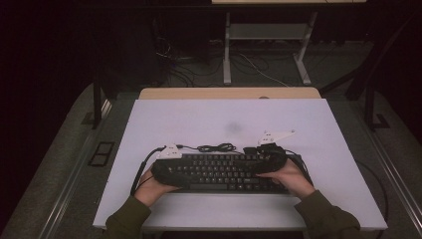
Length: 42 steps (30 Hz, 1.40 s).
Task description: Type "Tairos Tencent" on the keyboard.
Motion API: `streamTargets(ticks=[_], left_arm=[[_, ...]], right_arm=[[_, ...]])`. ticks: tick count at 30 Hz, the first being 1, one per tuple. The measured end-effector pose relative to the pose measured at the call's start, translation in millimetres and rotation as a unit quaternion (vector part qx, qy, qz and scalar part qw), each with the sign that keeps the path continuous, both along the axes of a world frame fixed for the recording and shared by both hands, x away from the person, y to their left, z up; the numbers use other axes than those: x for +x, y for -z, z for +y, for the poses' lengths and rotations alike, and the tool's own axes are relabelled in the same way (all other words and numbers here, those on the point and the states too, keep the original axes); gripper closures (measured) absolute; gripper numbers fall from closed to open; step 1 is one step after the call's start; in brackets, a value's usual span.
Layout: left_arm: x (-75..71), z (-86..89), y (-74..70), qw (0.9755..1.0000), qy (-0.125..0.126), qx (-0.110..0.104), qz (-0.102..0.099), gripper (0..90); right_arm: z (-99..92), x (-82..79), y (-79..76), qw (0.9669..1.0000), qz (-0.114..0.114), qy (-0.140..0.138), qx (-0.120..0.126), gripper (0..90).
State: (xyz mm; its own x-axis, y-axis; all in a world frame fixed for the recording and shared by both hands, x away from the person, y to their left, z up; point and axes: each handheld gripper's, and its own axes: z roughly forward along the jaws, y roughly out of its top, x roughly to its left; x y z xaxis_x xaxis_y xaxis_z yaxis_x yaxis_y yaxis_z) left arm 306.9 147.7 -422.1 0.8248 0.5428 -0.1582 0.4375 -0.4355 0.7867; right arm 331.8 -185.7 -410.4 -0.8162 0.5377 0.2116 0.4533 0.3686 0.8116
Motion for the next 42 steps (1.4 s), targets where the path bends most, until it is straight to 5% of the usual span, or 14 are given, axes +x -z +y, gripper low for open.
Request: streamTargets(ticks=[10,18,31,42], left_arm=[[1.0,0.6,0.2,1.0000,-0.003,0.001,-0.004,24.3],[1.6,0.7,0.6,1.0000,-0.006,0.002,-0.004,22.9],[2.4,1.1,0.6,1.0000,-0.007,0.002,-0.005,22.8],[2.8,2.0,0.5,0.9999,-0.008,0.000,-0.007,22.8]], right_arm=[[-7.8,-7.4,0.4,0.9999,0.000,-0.011,-0.004,71.2],[-13.9,-12.7,1.7,0.9997,0.006,-0.019,-0.014,87.6],[-32.6,-25.0,11.4,0.9991,0.020,-0.025,-0.030,89.0],[-29.5,-31.2,21.0,0.9972,0.027,-0.041,-0.056,89.0]])
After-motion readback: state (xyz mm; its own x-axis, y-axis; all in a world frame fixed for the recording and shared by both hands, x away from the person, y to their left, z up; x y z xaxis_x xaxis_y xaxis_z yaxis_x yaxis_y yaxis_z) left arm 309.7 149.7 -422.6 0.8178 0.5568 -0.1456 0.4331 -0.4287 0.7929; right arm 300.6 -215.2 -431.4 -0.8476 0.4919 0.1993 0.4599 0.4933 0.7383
